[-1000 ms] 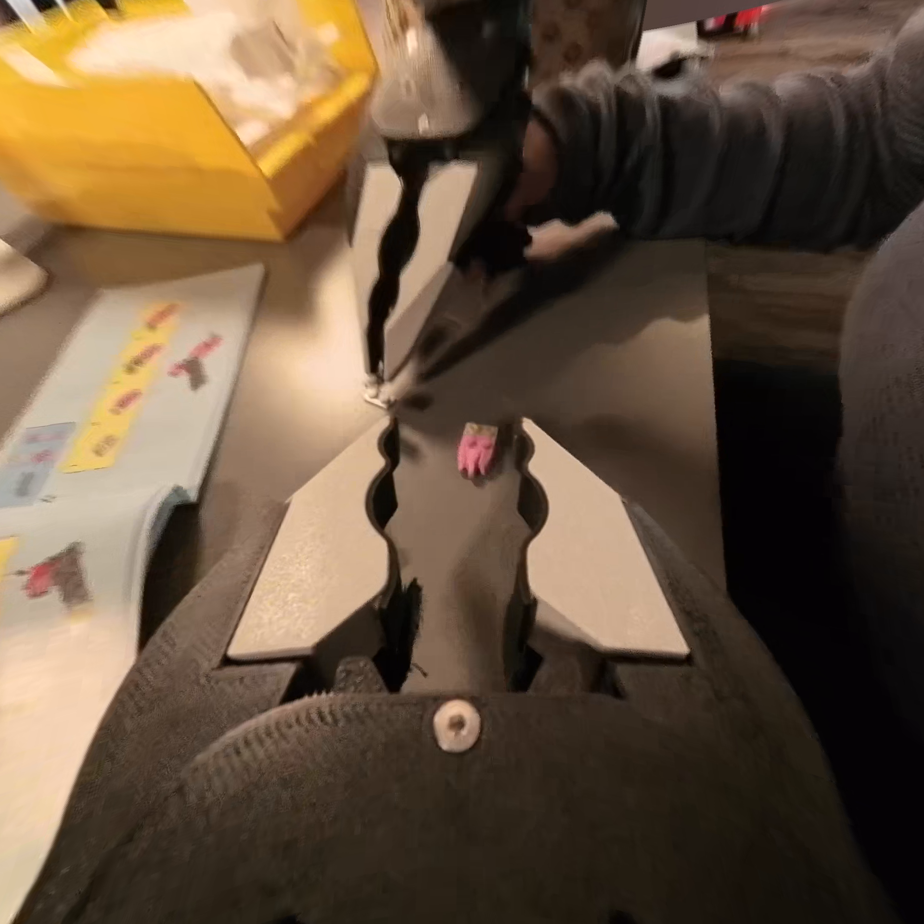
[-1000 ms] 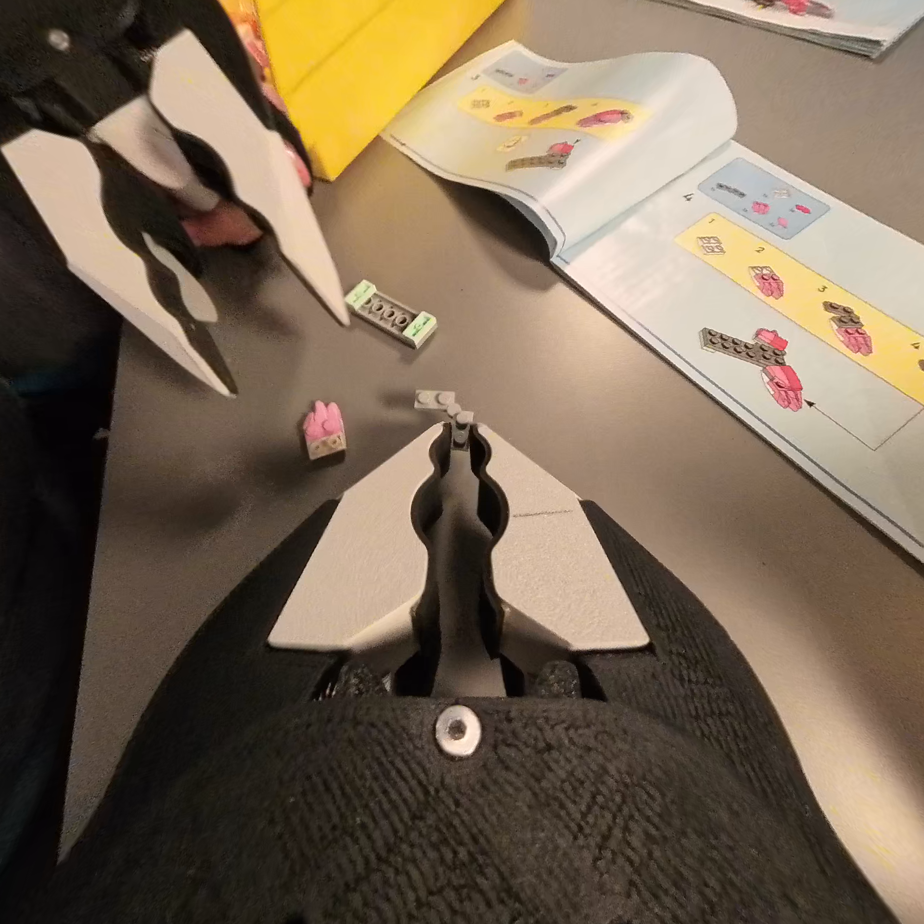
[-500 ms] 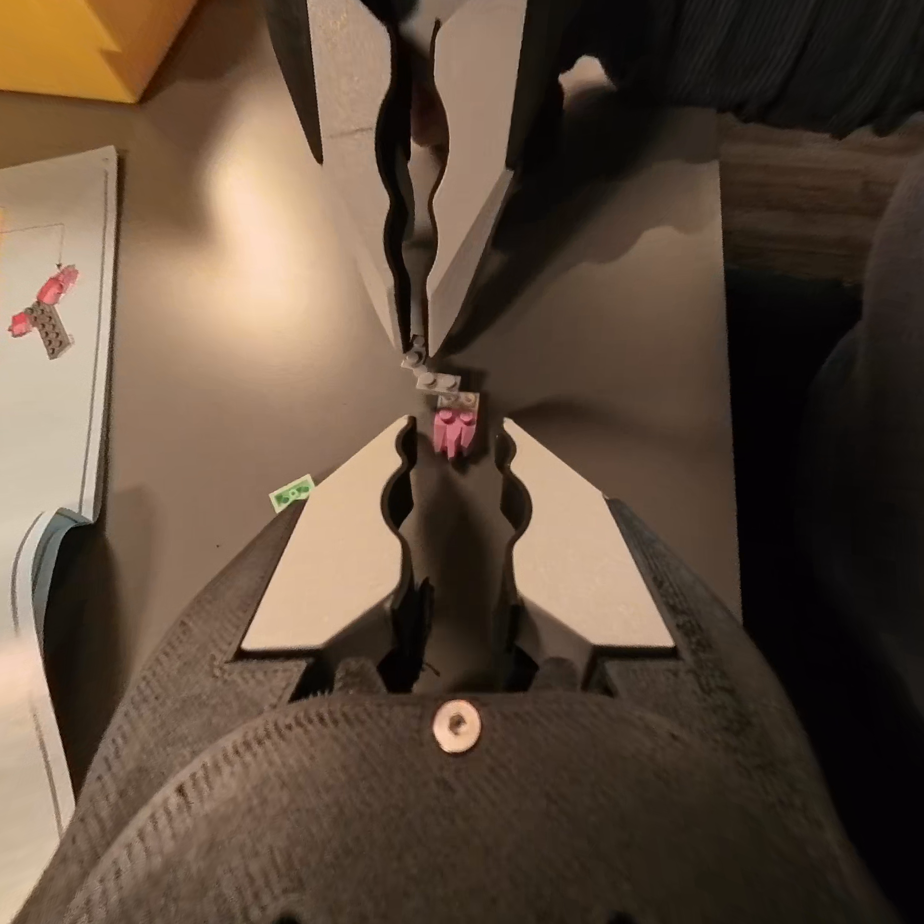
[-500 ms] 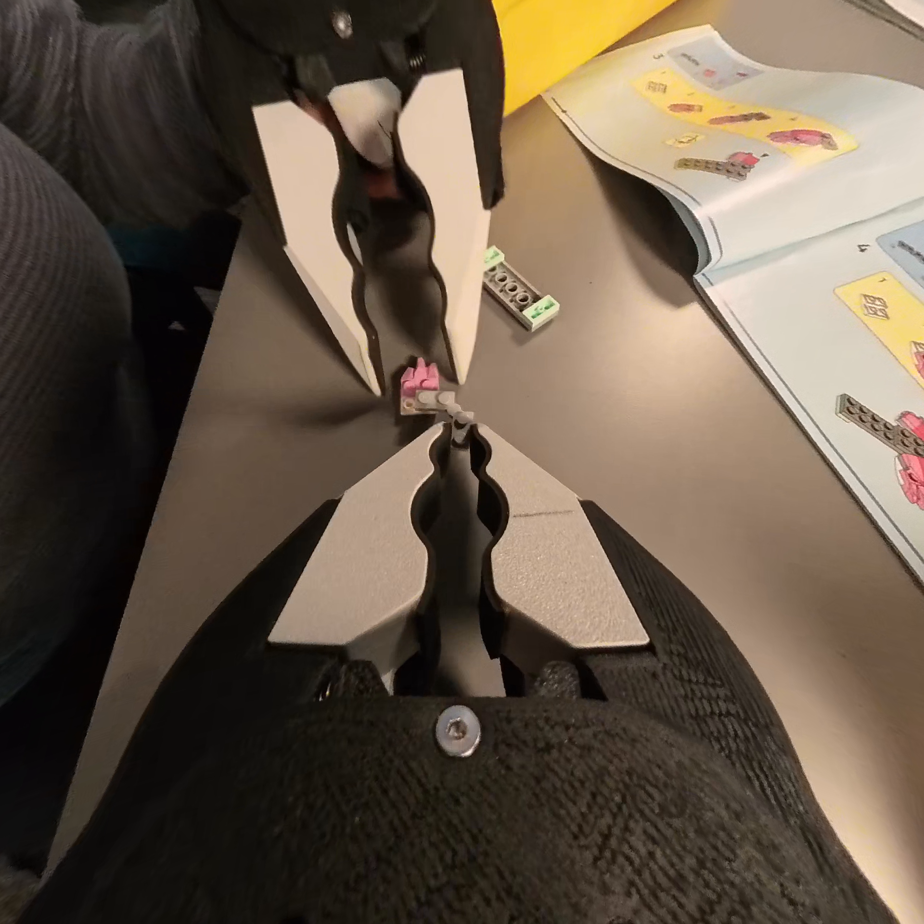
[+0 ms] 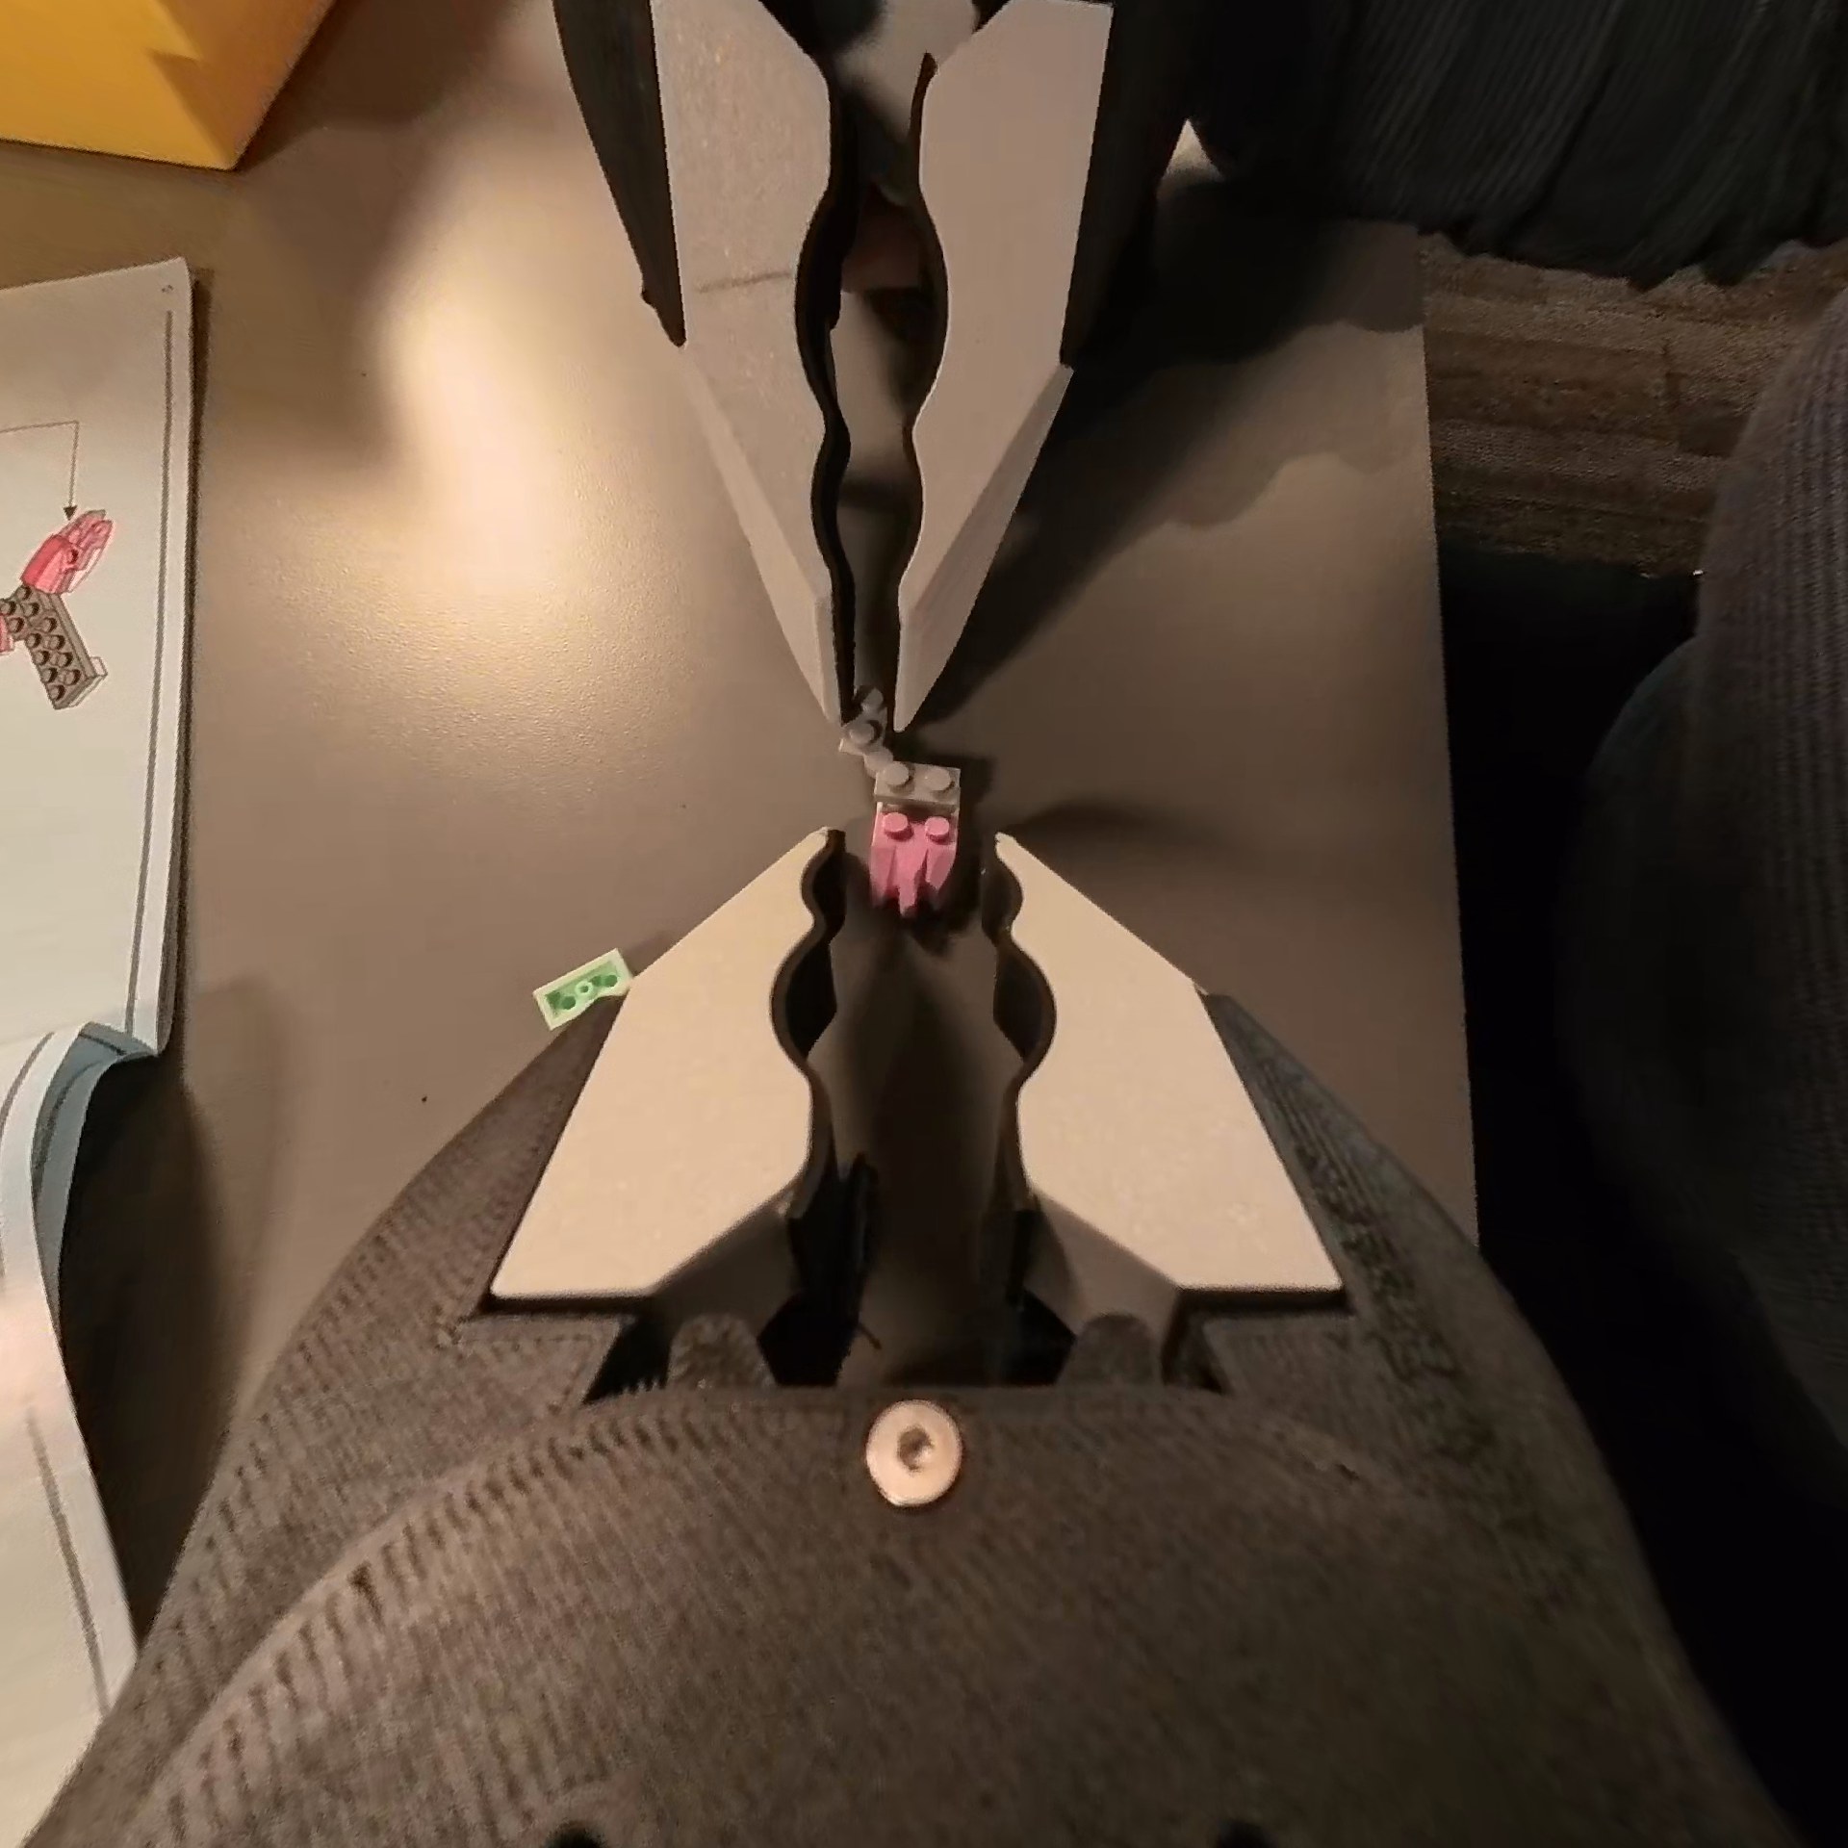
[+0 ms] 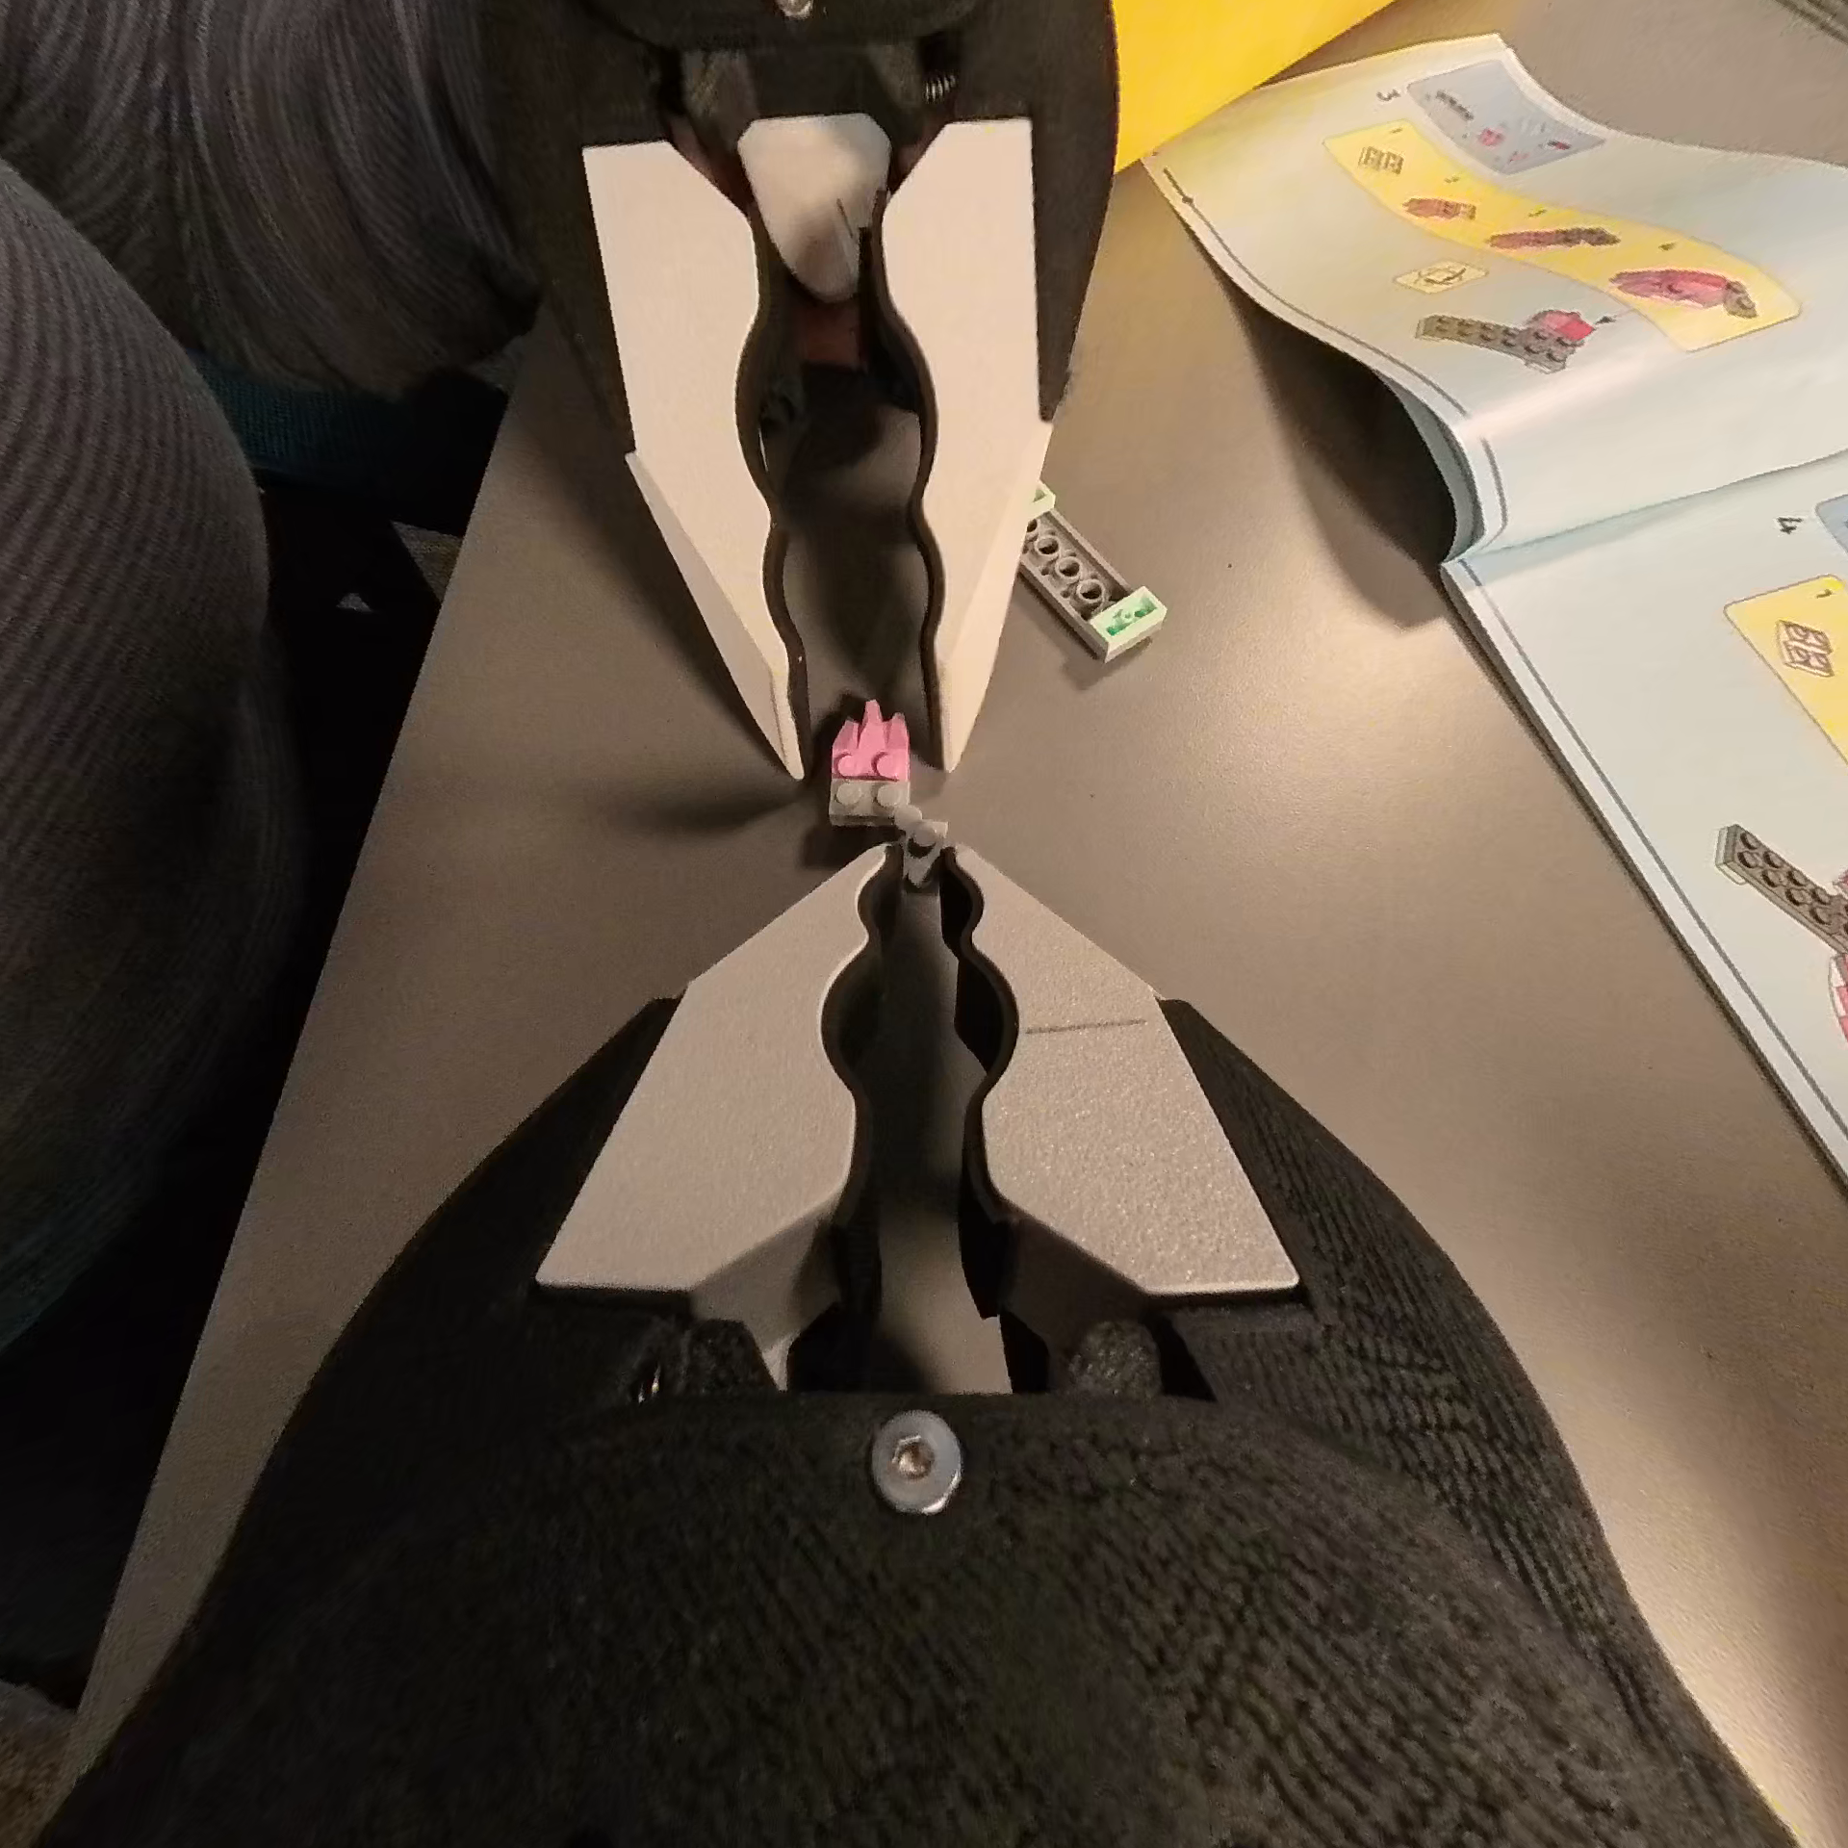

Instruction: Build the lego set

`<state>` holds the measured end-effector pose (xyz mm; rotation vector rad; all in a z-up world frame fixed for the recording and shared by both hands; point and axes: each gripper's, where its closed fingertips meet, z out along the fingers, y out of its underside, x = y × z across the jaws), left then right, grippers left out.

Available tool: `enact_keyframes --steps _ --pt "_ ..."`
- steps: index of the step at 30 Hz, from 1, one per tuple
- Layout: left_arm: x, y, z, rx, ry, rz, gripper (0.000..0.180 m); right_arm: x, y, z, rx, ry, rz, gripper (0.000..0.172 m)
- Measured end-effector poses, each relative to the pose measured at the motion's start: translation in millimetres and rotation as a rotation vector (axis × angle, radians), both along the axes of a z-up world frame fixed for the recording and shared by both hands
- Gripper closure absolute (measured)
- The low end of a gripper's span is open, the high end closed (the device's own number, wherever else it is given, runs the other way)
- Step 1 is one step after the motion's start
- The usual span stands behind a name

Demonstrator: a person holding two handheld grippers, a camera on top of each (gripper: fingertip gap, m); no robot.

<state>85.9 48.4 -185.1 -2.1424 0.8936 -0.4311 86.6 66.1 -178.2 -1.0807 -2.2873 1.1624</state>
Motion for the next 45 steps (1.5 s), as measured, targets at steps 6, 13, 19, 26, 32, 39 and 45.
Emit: enact_keyframes --steps 6,13,19,26,32,39,45 --pt "0 -1 0 0.000 0.000 -0.007 0.157 0 0 -1 0.007 -0.001 0.005 0.166" --pt "0 -2 0 0.003 0.003 -0.014 0.165 0 -1 -1 0.011 -0.003 0.007 0.166" --pt "1 -2 0 -0.004 -0.004 -0.016 0.165 0 -1 -1 0.009 -0.002 0.011 0.167" --pt "0 -1 0 -0.006 -0.006 -0.013 0.144 -3 5 17 -0.190 -0.004 -0.043 0.167" --pt "3 -3 0 -0.007 -0.008 -0.038 0.155 -2 8 17 -0.336 -0.106 -0.085 0.167" --pt "2 -2 0 -0.012 -0.012 -0.032 0.165 2 4 10 -0.413 -0.219 -0.100 0.167" --pt "4 -4 0 -0.035 -0.035 -0.047 0.165 4 -4 14 -0.366 -0.162 -0.043 0.167"
